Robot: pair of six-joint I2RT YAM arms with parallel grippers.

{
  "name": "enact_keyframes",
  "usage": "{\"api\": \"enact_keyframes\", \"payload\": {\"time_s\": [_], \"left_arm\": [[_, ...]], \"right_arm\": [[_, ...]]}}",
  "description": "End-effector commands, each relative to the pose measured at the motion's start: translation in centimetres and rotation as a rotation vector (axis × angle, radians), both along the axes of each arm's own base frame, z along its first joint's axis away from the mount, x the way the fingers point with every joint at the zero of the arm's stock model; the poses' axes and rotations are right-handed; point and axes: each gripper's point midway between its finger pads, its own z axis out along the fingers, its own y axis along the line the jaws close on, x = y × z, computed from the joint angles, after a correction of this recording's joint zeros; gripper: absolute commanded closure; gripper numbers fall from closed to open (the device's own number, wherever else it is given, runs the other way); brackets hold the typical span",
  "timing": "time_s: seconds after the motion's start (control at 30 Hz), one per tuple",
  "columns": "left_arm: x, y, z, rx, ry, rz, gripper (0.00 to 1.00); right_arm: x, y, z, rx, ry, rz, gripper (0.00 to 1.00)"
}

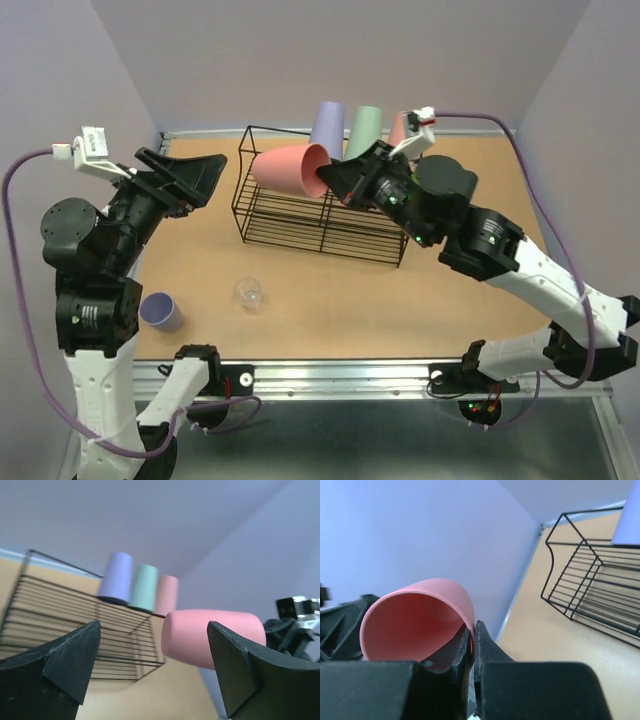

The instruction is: Load the cups into the dish rack

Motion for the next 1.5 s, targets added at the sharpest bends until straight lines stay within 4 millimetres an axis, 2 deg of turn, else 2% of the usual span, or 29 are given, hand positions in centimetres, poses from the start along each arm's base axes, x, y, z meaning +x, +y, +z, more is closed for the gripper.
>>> {"api": "enact_keyframes", "payload": {"time_s": [0.0,0.03,0.1,0.2,0.23,0.27,0.47,0.73,0.83,0.9,1.17,1.27,1.47], "left_arm": [[-2.4,-5.8,3.5,-0.262,-0.151,-0.435,0.01],[-4.4,-6.2,5.4,-0.271,-0.285,-0.507,0.01],[-5.0,-6.5,5.2,-0.351,-0.296,-0.582,0.01],[-4.9,-6.8,4.9,-0.374,-0.279,-0.609,0.01],[-5.0,-7.0,4.9,-0.384,-0.278,-0.626,0.01],[-5.1,-7.1,4.9,-0.392,-0.277,-0.639,0.01],[-5.5,-7.3,5.1,-0.464,-0.292,-0.696,0.01],[-5.7,-7.5,5.0,-0.478,-0.27,-0.718,0.01],[-4.7,-7.5,4.4,-0.451,-0.248,-0.675,0.02],[-3.9,-7.3,4.0,-0.438,-0.231,-0.626,0.02],[-3.0,-7.0,4.0,-0.432,-0.236,-0.586,0.02],[-3.4,-6.8,4.9,-0.437,-0.274,-0.579,0.02],[-4.7,-6.5,6.8,-0.491,-0.373,-0.635,0.02]], "right_arm": [[0.2,-2.9,3.7,0.244,-0.062,-0.052,1.0],[0.0,-3.2,3.9,0.287,-0.07,-0.045,1.0],[-0.7,-4.1,4.7,0.354,-0.074,-0.034,1.0],[-1.0,-4.4,4.3,0.388,-0.065,-0.021,1.0],[-1.4,-4.7,5.6,0.453,-0.087,-0.011,1.0],[-1.4,-4.5,5.1,0.456,-0.082,-0.004,0.99],[-1.2,-2.5,5.2,0.521,-0.094,0.045,1.0],[-1.1,-1.0,7.4,0.61,-0.145,0.093,1.0],[-1.5,-1.1,8.1,0.656,-0.154,0.117,1.0],[-1.6,-1.2,8.1,0.668,-0.157,0.12,1.0],[-1.6,-0.5,8.0,0.695,-0.162,0.14,1.0],[-1.3,-0.1,7.9,0.694,-0.157,0.14,1.0],[-0.9,2.1,6.3,0.72,-0.099,0.186,0.99]]}}
